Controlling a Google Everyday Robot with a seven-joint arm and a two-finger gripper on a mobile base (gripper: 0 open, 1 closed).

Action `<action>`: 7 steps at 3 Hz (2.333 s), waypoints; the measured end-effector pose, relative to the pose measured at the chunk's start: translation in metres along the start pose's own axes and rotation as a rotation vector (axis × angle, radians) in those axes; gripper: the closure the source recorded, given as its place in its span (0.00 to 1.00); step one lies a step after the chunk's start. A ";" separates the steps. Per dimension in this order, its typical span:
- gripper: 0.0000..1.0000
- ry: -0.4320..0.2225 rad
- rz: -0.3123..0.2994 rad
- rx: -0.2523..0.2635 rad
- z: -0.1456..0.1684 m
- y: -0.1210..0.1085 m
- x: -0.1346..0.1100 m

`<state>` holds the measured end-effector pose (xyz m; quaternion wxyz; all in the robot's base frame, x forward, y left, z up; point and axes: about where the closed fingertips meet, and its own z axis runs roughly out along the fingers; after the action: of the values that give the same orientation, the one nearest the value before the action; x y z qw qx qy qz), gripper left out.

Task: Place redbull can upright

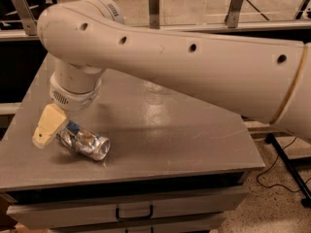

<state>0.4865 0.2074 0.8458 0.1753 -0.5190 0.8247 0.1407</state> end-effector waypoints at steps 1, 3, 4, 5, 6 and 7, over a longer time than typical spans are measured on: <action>0.18 0.035 0.034 0.046 0.006 0.006 0.011; 0.65 0.047 0.049 0.103 0.000 -0.002 0.016; 0.87 -0.020 0.025 0.147 -0.024 -0.022 0.006; 1.00 -0.187 -0.013 0.172 -0.067 -0.055 -0.018; 1.00 -0.411 -0.023 0.156 -0.113 -0.081 -0.043; 1.00 -0.646 -0.015 0.085 -0.145 -0.090 -0.065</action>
Offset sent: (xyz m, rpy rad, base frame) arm -0.0089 -0.0124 -0.0158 -0.0896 -0.0295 -0.0990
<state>0.5734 0.1615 0.9999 0.4505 -0.4457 0.7277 0.2624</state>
